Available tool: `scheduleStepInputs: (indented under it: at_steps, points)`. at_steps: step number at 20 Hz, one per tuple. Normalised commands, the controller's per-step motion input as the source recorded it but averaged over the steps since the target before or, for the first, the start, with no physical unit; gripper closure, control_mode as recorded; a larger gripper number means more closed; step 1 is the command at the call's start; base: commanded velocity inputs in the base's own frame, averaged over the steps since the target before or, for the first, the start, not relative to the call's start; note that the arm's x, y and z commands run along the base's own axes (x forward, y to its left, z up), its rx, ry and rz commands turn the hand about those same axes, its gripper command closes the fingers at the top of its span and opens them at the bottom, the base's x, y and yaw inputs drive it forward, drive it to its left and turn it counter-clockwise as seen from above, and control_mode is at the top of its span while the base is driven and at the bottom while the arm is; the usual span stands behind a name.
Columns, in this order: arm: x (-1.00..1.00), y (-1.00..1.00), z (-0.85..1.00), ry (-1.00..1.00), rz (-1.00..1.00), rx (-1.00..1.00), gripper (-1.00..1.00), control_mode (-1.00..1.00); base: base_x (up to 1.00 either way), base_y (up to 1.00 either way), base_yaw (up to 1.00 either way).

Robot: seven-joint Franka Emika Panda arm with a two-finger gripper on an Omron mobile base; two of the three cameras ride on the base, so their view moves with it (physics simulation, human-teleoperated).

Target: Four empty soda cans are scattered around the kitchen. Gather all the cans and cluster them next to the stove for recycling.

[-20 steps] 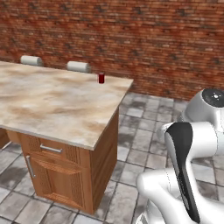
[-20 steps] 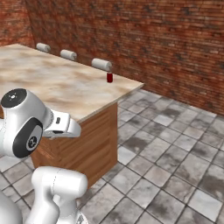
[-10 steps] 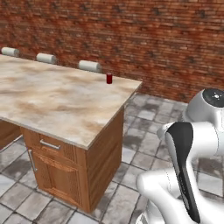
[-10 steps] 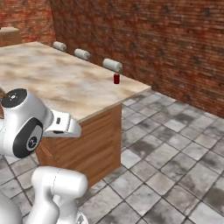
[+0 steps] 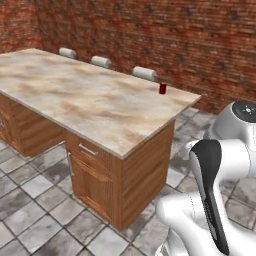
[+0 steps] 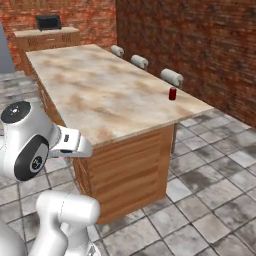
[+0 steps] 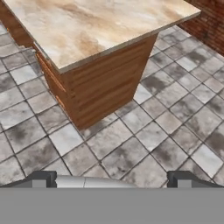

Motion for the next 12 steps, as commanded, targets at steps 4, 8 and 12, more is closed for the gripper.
scheduleStepInputs:
  at_steps: [4,8,12]
  points:
    - [0.0,0.0,0.0,0.0,0.0,0.0,-1.0,1.0,-0.29,0.0,0.38]
    - [0.0,0.0,0.0,0.0,0.0,0.0,-1.0,1.0,-0.01,0.0,0.49]
    - [0.0,0.0,0.0,0.0,0.0,0.0,-1.0,1.0,0.0,0.0,0.5]
